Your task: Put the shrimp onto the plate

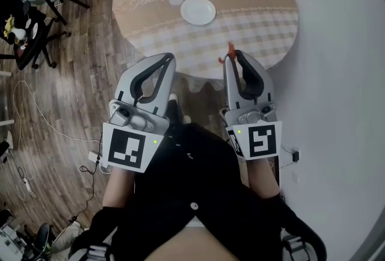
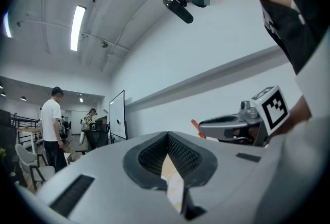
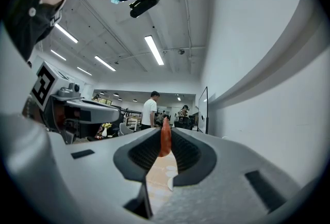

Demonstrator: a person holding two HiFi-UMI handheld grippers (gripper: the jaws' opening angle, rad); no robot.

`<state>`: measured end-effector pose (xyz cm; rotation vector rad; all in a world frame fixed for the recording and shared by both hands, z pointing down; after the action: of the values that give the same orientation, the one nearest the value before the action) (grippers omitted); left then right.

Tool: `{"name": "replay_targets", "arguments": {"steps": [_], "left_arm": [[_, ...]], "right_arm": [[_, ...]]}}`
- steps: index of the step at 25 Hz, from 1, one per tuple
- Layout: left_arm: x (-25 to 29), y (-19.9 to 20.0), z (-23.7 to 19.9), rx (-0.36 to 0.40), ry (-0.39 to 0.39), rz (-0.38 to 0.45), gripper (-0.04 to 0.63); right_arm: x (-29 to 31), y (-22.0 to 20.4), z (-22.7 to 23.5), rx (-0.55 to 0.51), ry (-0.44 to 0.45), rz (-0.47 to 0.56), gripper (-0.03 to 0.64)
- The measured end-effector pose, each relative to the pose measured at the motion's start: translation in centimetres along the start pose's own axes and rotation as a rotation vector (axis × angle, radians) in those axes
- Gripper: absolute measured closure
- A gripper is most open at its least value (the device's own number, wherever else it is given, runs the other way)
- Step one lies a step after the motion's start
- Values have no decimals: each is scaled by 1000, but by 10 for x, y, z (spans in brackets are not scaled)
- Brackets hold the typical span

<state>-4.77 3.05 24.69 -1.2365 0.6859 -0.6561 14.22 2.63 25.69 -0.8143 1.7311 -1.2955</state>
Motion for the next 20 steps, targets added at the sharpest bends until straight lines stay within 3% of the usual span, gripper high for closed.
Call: {"name": "replay_targets", "arguments": {"steps": [20], "left_arm": [[86, -29, -95, -34, -96, 30, 592]], "right_arm": [[101, -23, 28, -42, -99, -28, 569]]}}
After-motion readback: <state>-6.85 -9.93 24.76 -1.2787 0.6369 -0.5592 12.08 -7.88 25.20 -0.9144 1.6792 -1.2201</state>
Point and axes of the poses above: the fingertips, and each gripper's own axes: x forward along the fingers, z to its right, y out of its top, the point moved 8 cm from there along -x, backward along the fingers, and after that the axes turned 9 degrees about z, right-handed, at the moved point
